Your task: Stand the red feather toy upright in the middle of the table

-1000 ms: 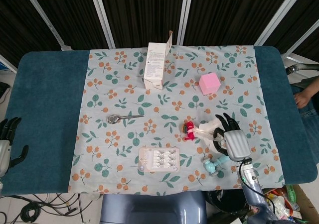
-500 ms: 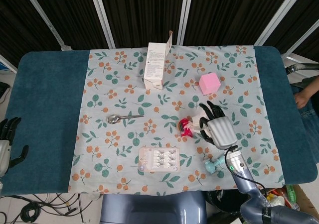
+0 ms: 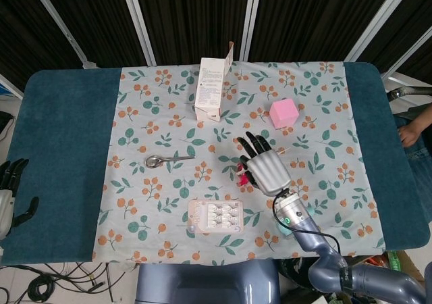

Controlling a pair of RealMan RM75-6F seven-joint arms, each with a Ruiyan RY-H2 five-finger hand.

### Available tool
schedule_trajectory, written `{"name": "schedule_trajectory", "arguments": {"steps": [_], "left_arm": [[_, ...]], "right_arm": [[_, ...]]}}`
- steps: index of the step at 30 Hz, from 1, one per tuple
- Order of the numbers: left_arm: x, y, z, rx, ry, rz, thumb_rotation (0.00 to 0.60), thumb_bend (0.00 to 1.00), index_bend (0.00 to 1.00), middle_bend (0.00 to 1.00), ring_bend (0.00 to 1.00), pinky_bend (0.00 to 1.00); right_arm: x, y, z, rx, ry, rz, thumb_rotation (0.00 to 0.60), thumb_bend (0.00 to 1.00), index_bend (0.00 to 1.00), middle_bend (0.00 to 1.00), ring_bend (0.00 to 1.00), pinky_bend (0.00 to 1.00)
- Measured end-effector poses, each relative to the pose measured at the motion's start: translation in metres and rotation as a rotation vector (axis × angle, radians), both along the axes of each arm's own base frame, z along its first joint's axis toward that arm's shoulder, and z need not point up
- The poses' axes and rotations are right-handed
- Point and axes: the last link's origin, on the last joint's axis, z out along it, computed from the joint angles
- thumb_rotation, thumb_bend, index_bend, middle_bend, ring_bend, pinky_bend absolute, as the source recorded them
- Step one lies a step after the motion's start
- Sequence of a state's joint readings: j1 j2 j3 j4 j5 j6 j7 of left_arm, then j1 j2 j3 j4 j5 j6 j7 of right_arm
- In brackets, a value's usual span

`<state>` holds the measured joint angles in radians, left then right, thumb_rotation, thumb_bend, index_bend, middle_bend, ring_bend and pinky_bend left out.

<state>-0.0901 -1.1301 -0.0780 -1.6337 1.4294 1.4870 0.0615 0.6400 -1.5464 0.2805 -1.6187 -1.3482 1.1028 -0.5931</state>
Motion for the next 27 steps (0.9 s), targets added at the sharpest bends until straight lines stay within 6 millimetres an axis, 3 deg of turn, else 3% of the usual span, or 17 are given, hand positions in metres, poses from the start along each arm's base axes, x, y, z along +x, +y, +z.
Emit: {"name": "schedule_trajectory", "arguments": {"steps": [7, 11, 19, 27], "left_arm": [[0.000, 0.000, 0.000, 0.001, 0.000, -0.001, 0.600, 0.39, 0.05, 0.07, 0.00, 0.00], [0.000, 0.000, 0.001, 0.002, 0.001, -0.002, 0.600, 0.39, 0.05, 0.07, 0.00, 0.00], [0.000, 0.000, 0.001, 0.003, 0.002, -0.003, 0.600, 0.39, 0.05, 0.07, 0.00, 0.00], [0.000, 0.000, 0.000, 0.001, 0.007, -0.004, 0.600, 0.39, 0.05, 0.07, 0.00, 0.00]], "right_arm": [[0.023, 0.000, -0.008, 0.013, 0.036, 0.029, 0.600, 0.33, 0.14, 0.10, 0.04, 0.14], [0.032, 0.005, -0.010, 0.030, 0.040, 0.040, 0.600, 0.30, 0.02, 0.09, 0.04, 0.14], [0.038, 0.011, 0.002, 0.013, 0.010, 0.041, 0.600, 0.30, 0.01, 0.09, 0.04, 0.14], [0.021, 0.017, 0.051, -0.067, -0.075, -0.019, 0.600, 0.30, 0.00, 0.09, 0.04, 0.14]]}}
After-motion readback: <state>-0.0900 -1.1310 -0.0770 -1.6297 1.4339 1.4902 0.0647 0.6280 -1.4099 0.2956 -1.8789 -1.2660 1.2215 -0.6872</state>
